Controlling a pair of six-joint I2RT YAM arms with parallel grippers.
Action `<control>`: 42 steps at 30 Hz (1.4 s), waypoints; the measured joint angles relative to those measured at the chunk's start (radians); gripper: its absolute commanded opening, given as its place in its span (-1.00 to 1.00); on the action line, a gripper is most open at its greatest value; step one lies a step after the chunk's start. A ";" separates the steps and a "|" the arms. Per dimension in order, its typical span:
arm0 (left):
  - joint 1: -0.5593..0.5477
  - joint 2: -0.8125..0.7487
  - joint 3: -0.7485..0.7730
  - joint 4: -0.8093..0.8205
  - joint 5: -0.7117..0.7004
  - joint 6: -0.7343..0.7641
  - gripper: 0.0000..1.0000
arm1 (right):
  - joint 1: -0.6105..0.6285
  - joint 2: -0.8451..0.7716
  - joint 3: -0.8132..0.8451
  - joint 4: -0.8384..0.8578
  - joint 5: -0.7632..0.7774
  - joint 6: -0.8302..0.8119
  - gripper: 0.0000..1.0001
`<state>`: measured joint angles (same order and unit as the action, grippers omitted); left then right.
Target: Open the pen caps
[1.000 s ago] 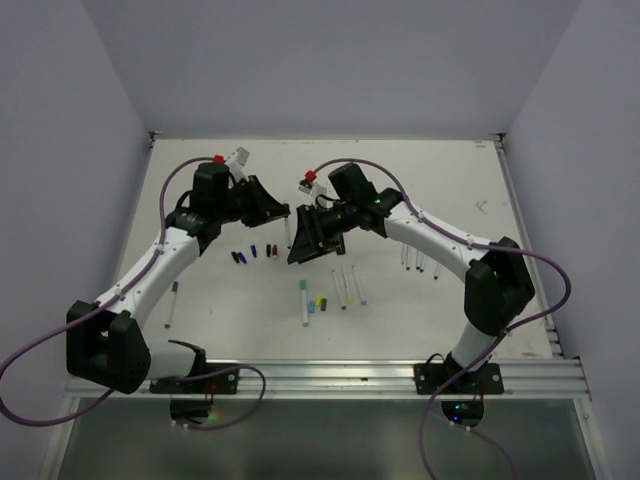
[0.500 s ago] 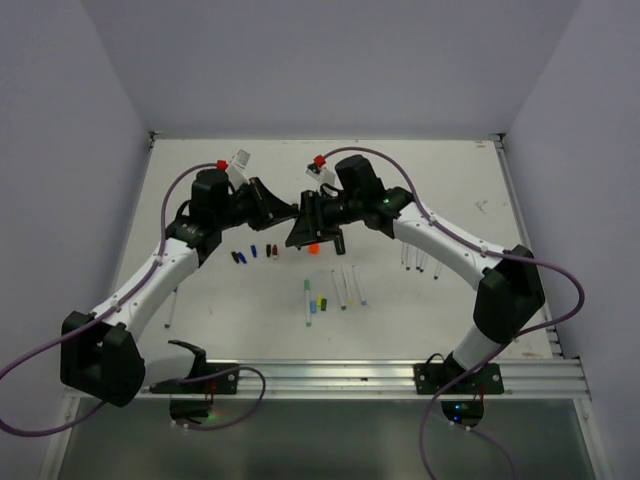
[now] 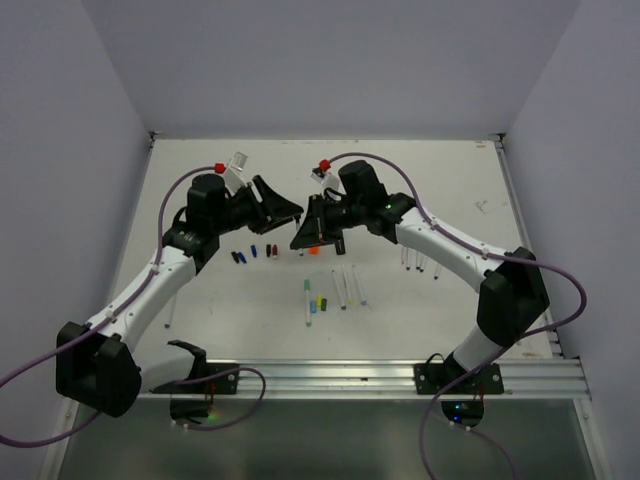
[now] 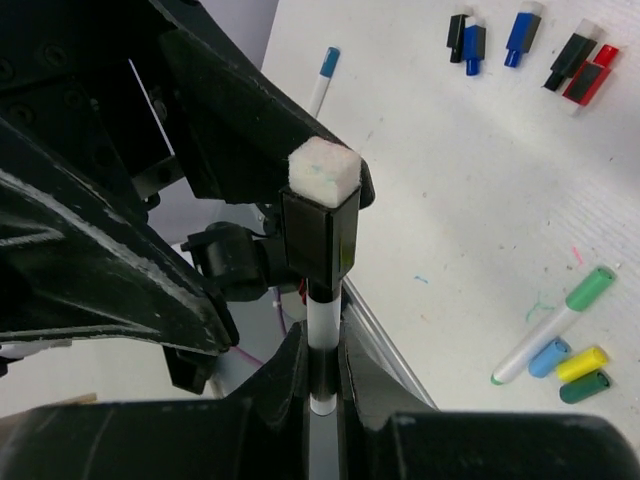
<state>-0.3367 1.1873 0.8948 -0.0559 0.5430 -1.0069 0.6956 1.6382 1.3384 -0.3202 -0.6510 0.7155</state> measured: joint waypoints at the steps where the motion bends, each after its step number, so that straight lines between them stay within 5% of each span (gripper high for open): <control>1: 0.000 0.000 0.000 -0.004 0.000 0.000 0.14 | 0.000 -0.005 -0.013 0.006 -0.007 0.005 -1.00; 13: 0.000 0.000 0.000 -0.011 0.007 0.004 -0.16 | 0.000 -0.033 -0.036 0.061 -0.072 0.059 -1.00; 17: 0.000 0.000 0.000 0.000 0.019 0.003 -0.52 | 0.000 -0.033 -0.038 0.067 -0.077 0.079 -1.00; 18: -0.001 0.000 0.000 0.006 0.025 0.002 -0.95 | 0.001 -0.033 -0.038 0.067 -0.077 0.083 -1.00; 19: -0.001 0.000 0.000 0.011 0.031 -0.005 -1.00 | 0.003 -0.033 -0.039 0.066 -0.075 0.087 -1.00; 24: -0.013 0.016 0.060 -0.119 -0.018 0.003 -1.00 | 0.016 -0.034 -0.025 0.007 -0.014 0.044 -1.00; 31: -0.035 0.175 0.368 -0.521 -0.211 -0.015 -1.00 | 0.135 -0.011 0.171 -0.257 0.435 -0.137 -1.00; 36: -0.002 0.277 0.453 -0.562 -0.344 -0.032 -1.00 | 0.182 -0.016 0.114 -0.386 0.504 -0.196 -1.00; 42: 0.012 0.281 0.414 -0.534 -0.345 0.033 -1.00 | 0.151 -0.016 0.023 -0.431 0.493 -0.209 -1.00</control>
<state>-0.3244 1.4681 1.3083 -0.5896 0.1982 -0.9741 0.8463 1.6218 1.3609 -0.7509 -0.1581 0.5064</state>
